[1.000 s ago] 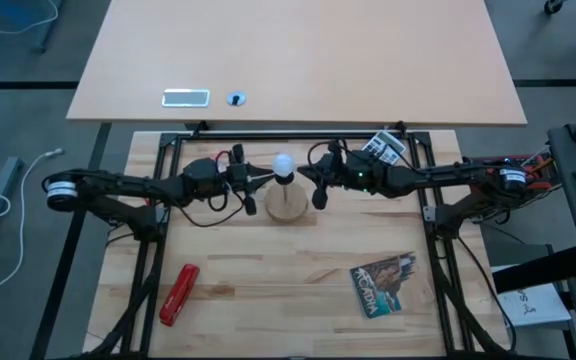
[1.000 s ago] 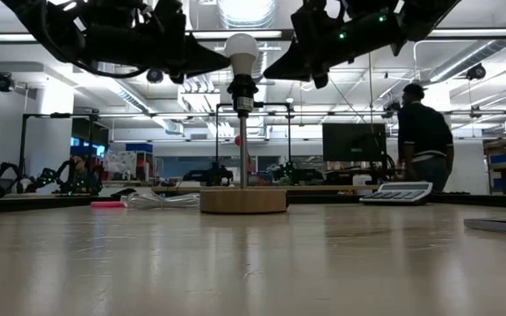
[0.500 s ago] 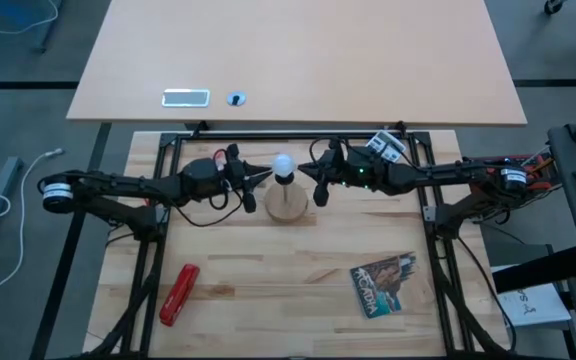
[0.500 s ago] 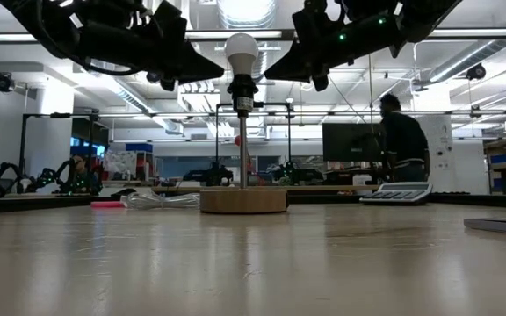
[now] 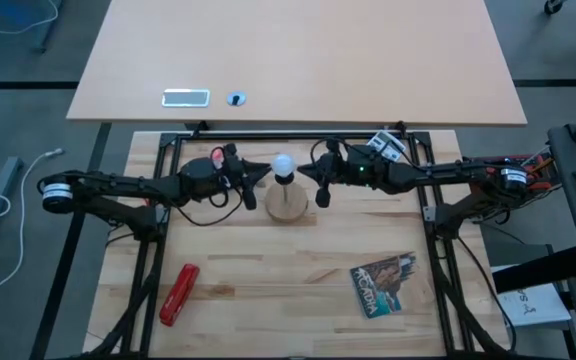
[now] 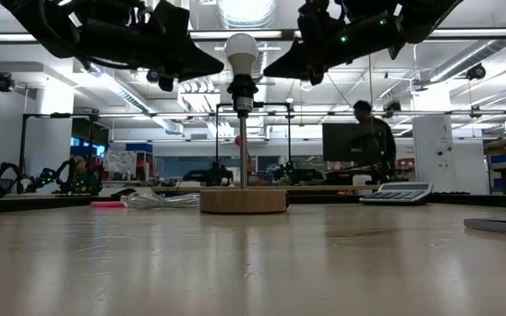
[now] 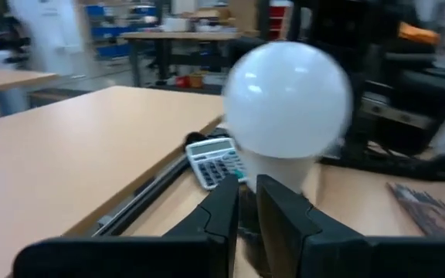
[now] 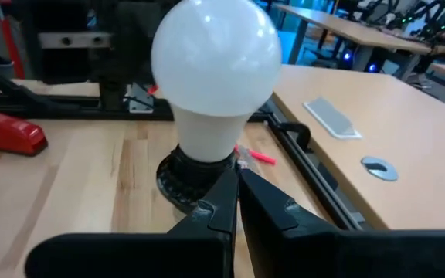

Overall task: Screw lightbulb
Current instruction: Insert the lightbulb into the lamp

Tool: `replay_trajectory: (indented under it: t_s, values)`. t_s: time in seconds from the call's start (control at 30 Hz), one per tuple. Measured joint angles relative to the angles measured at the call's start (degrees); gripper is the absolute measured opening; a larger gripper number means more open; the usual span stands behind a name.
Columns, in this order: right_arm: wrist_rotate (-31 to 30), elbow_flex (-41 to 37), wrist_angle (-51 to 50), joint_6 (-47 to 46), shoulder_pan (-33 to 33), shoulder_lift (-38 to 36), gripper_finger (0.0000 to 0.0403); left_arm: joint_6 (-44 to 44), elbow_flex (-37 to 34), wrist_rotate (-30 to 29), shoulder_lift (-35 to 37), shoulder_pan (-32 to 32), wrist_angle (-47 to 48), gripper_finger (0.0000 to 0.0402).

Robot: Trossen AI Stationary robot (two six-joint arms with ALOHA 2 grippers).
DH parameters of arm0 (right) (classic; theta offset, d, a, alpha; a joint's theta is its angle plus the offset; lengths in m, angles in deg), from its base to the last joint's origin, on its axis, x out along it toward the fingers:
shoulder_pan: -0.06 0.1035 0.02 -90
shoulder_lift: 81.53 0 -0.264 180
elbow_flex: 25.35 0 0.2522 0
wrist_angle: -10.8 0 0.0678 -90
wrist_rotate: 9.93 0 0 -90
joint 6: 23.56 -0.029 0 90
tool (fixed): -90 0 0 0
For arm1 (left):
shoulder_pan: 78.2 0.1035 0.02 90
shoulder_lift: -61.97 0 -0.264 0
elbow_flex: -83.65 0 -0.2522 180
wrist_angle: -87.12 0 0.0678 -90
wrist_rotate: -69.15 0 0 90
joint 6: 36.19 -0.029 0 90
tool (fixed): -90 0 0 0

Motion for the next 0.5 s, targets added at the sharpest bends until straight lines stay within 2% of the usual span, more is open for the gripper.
replay_trajectory:
  t_s: [0.23,0.37,0.5]
  values:
    - [1.9,0.0,-3.2,0.0,0.3,0.0,0.0013,1.5,0.0,-7.9,0.0,0.0,-0.4,0.0043]
    - [4.6,0.0,-4.5,0.0,0.3,0.0,0.0013,2.7,0.0,-8.8,0.0,0.0,-1.8,0.0041]
    - [4.7,0.0,-5.6,1.3,0.3,0.0,0.0013,4.2,0.0,-8.8,0.0,0.0,-3.0,0.0038]
